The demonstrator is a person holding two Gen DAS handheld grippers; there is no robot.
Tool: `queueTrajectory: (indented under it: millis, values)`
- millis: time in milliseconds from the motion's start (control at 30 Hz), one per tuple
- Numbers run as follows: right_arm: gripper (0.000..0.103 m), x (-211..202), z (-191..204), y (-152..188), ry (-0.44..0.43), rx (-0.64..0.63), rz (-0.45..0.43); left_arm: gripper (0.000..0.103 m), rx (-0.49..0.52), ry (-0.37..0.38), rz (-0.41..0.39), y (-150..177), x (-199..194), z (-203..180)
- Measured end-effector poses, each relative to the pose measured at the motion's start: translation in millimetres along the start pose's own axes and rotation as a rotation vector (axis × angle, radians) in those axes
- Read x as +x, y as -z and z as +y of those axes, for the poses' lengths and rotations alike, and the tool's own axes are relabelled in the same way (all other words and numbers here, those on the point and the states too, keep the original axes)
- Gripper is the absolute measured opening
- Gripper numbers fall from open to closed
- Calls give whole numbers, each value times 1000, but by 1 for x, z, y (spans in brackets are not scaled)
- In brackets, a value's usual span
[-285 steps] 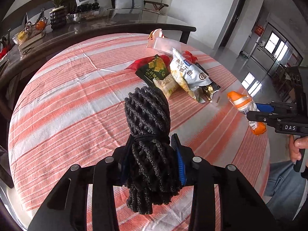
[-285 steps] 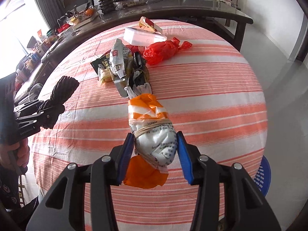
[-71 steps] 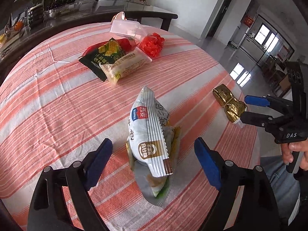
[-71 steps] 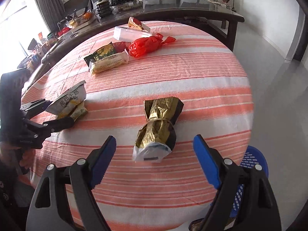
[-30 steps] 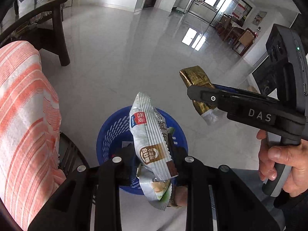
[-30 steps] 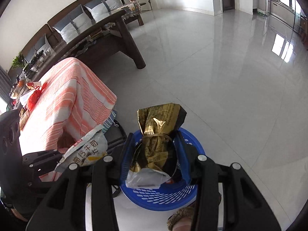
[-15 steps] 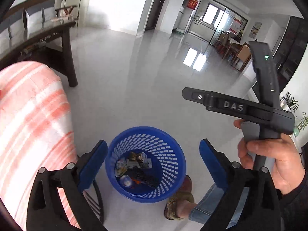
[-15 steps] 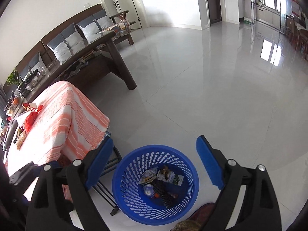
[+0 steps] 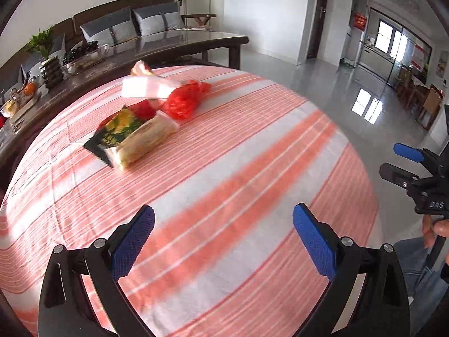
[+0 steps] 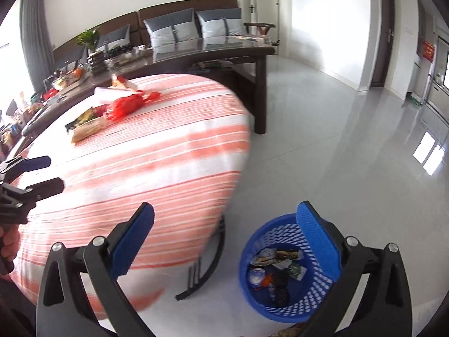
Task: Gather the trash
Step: 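Return both tools over the table toward the remaining trash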
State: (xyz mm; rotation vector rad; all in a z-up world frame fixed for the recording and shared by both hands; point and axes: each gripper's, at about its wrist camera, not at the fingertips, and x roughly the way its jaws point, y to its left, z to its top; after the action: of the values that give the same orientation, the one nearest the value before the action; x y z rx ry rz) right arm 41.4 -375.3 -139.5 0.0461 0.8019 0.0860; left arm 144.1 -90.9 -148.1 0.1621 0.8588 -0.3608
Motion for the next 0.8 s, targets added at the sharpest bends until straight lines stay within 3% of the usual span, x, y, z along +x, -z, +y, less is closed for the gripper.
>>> queueTrajectory:
  millis: [167, 300, 433, 800]
  values:
    - [98, 43, 82, -28, -62, -63, 92, 98, -82, -125, 33, 6, 13, 80]
    - [98, 85, 124, -51, -49, -102, 138, 98, -163, -103, 92, 4, 29, 113]
    - [99, 113, 129, -63, -18, -92, 175, 98, -142, -114, 96, 2, 31, 111]
    - [99, 116, 129, -67, -4, -82, 176, 98, -143, -115, 96, 3, 31, 108]
